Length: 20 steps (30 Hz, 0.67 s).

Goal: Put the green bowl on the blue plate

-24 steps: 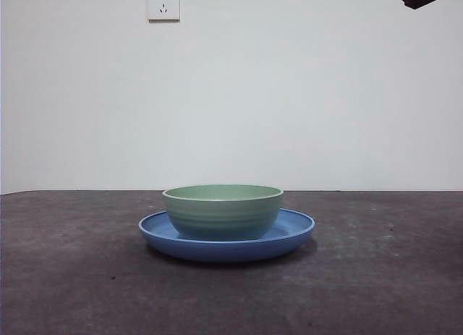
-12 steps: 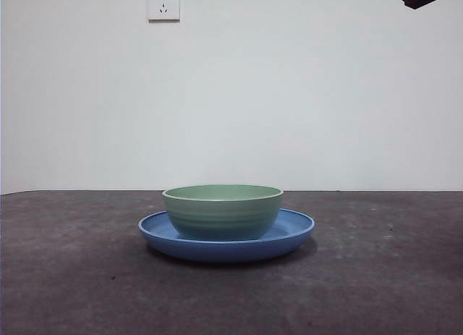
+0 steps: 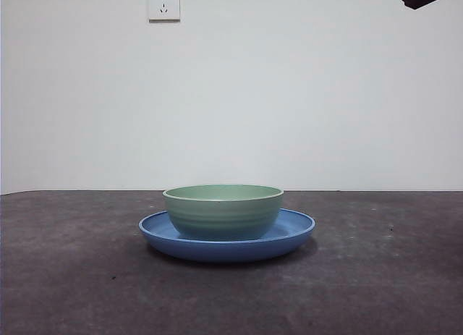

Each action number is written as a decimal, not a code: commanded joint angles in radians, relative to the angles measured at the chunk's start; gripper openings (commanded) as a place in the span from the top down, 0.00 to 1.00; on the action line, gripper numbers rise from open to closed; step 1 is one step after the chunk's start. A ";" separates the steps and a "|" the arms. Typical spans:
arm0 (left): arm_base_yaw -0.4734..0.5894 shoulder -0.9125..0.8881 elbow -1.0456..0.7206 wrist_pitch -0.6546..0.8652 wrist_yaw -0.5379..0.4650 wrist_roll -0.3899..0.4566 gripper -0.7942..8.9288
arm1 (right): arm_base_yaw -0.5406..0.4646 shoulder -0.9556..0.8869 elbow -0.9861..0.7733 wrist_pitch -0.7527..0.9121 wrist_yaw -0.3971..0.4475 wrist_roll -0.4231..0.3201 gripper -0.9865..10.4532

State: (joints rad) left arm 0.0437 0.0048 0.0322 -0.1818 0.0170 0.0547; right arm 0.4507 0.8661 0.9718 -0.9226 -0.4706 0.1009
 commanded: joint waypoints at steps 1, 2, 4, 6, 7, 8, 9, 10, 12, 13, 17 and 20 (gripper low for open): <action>0.003 -0.002 -0.021 -0.006 -0.002 0.005 0.91 | 0.006 0.007 0.018 0.009 -0.001 -0.011 0.91; 0.003 -0.002 -0.021 -0.006 -0.002 0.005 0.91 | 0.006 0.007 0.018 0.009 -0.001 -0.011 0.91; 0.003 -0.002 -0.021 -0.006 -0.002 0.005 0.91 | 0.006 0.007 0.018 0.009 -0.001 -0.011 0.91; 0.003 -0.002 -0.021 -0.006 -0.002 0.005 0.91 | 0.006 0.007 0.018 0.009 -0.001 -0.011 0.91; 0.003 -0.002 -0.021 -0.006 -0.002 0.005 0.91 | 0.006 0.007 0.018 0.009 -0.001 -0.011 0.91; 0.003 -0.002 -0.021 -0.006 -0.002 0.005 0.91 | 0.006 0.007 0.018 0.009 -0.001 -0.011 0.91; 0.003 -0.002 -0.021 -0.006 -0.002 0.005 0.91 | 0.006 0.007 0.018 0.009 -0.001 -0.011 0.91; 0.003 -0.002 -0.021 -0.006 -0.002 0.005 0.91 | 0.006 0.007 0.018 0.009 -0.001 -0.011 0.91; 0.003 -0.002 -0.021 -0.006 -0.002 0.005 0.91 | 0.006 0.007 0.018 0.009 -0.001 -0.011 0.91; 0.003 -0.002 -0.021 -0.006 -0.002 0.005 0.91 | 0.006 0.007 0.018 0.009 -0.001 -0.011 0.91; 0.003 -0.002 -0.021 -0.006 -0.002 0.004 0.91 | -0.017 -0.013 0.018 0.012 0.011 -0.064 0.91; 0.003 -0.002 -0.021 -0.006 -0.002 0.005 0.91 | -0.076 -0.059 0.009 0.051 0.023 -0.124 0.91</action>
State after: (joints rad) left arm 0.0437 0.0048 0.0322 -0.1818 0.0170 0.0547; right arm 0.3832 0.8177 0.9714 -0.8925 -0.4519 0.0296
